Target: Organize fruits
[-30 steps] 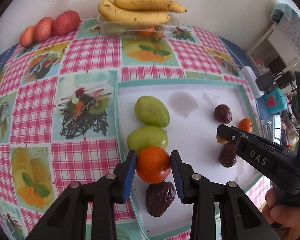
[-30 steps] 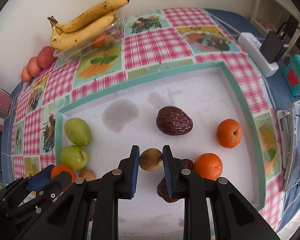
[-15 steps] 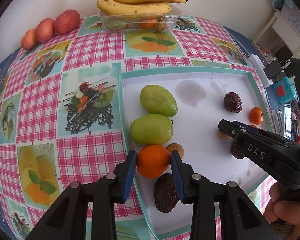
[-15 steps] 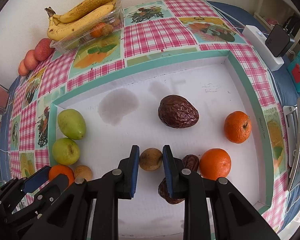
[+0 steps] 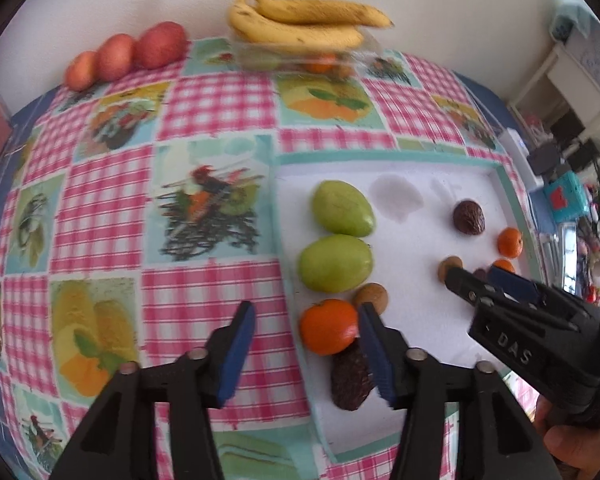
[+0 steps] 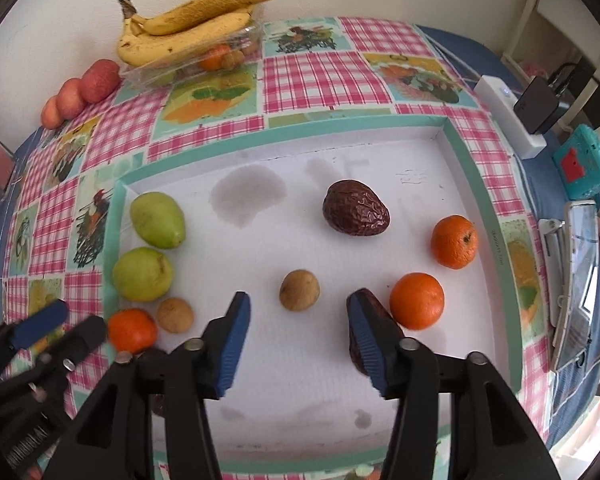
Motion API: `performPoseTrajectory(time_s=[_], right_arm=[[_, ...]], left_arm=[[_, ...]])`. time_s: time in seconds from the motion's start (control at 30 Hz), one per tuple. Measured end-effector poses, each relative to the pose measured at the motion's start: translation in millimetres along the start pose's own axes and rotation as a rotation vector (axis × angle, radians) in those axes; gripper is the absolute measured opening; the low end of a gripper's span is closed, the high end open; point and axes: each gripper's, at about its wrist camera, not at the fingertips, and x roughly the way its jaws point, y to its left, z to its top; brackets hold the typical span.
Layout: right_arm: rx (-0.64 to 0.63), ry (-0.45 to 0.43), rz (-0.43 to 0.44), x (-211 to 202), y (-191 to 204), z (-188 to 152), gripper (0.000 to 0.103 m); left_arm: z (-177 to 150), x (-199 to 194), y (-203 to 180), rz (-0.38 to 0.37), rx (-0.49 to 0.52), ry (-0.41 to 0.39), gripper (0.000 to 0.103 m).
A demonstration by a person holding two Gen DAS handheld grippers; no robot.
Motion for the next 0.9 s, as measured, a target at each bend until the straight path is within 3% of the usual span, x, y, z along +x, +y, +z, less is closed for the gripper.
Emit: performPoseTrajectory(time_s=[0.1, 0.17, 0.23, 0.33, 0.67, 0.9], right_arm=[[0.006, -0.015, 0.009, -11.2, 4.5, -5.9, 0.064], [0.007, -0.026, 0.018, -18.2, 7.5, -12.2, 0.078], [0.004, -0.036, 0.025, -23.9, 11.0, -19.1, 0.081], [0.006, -0.049, 0.044, -31.5, 17.4, -32.2, 0.089], [0.018, -0.136, 0.071, -64.5, 30.5, -67.0, 0.090], [-0.003, -0.141, 0.052, -66.8, 36.0, -69.0, 0.090]], left_arm=[[-5.0, -13.3, 21.1, 0.054, -0.051, -0.043, 0.078], [-9.9, -20.2, 36.3, 0.114, -0.085, -0.067, 0.088], [-16.3, -27.1, 50.1, 0.160, -0.114, -0.085, 0.103], [-25.6, -37.3, 66.2, 0.198, -0.153, -0.110, 0.103], [-57.4, -70.1, 73.6, 0.212, -0.127, -0.176, 0.103], [-70.0, -82.5, 75.2, 0.207, -0.128, -0.189, 0.103]])
